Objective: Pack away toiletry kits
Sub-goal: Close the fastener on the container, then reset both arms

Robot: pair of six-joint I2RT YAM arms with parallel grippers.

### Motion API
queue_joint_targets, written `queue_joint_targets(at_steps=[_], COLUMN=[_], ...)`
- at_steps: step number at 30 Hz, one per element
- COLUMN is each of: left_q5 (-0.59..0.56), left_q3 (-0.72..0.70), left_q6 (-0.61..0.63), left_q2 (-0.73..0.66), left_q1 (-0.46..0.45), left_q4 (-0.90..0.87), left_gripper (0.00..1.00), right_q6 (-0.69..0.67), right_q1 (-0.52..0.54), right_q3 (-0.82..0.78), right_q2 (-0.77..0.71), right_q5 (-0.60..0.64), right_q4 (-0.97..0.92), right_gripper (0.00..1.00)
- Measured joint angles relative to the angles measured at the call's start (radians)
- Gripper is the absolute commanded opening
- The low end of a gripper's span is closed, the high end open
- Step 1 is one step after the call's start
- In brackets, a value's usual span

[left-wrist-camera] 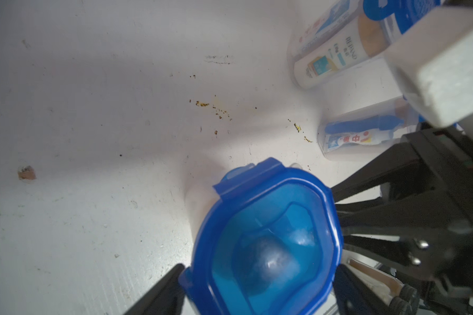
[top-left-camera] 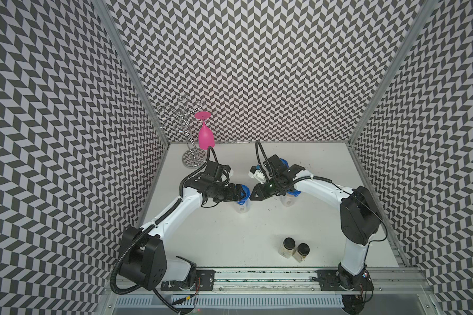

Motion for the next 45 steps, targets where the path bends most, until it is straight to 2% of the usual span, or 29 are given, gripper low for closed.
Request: queue_joint_targets(at_steps=[2,11,15,17,21,23,26,31,35,41,45], left_q5=[0.001,-0.022,-0.076,-0.095,-0.11,-0.126,-0.17,-0.314,-0.444,-0.54,-0.576], left_q3=[0.018,0.036,0.024,-0.009,-0.081,-0.161,-0.283,-0.401,-0.512,-0.614,-0.631], left_q6=[0.011,0.054,0.077,0.093,0.101,0.087,0.064,0.044,0.056,0.097,0.113], left_q2=[0.0,-0.025,-0.123,-0.215,-0.317,-0.359,-0.409,-0.411,-0.403,-0.335,-0.228], left_q1=[0.0,0.043,0.101,0.143,0.22,0.257,0.317,0.428,0.435,0.435,0.434], left_q4=[-0.011,-0.058,-0.041,0.002,0.098,0.175,0.257,0.381,0.556,0.775,0.925], left_gripper=[0.99,1.0,1.0,1.0,1.0,1.0,1.0,1.0,1.0,1.0,1.0], right_q6=[-0.004,-0.026,-0.055,-0.072,-0.087,-0.074,-0.037,-0.007,-0.035,-0.076,-0.088], right_q1=[-0.011,-0.032,-0.041,-0.051,-0.159,-0.279,-0.435,-0.586,-0.655,-0.673,-0.673], right_q3=[-0.005,-0.007,-0.05,-0.101,-0.295,-0.458,-0.639,-0.777,-0.907,-0.948,-0.957], right_q2=[-0.021,-0.113,-0.245,-0.36,-0.615,-0.752,-0.853,-0.766,-0.652,-0.504,-0.433], right_q5=[0.01,0.089,0.172,0.248,0.343,0.389,0.483,0.596,0.608,0.6,0.581], right_q4=[0.0,-0.003,0.029,0.094,0.31,0.464,0.612,0.815,0.953,1.116,1.246], right_gripper=[0.27,0.47,0.73,1.0,1.0,1.0,1.0,1.0,1.0,1.0,1.0])
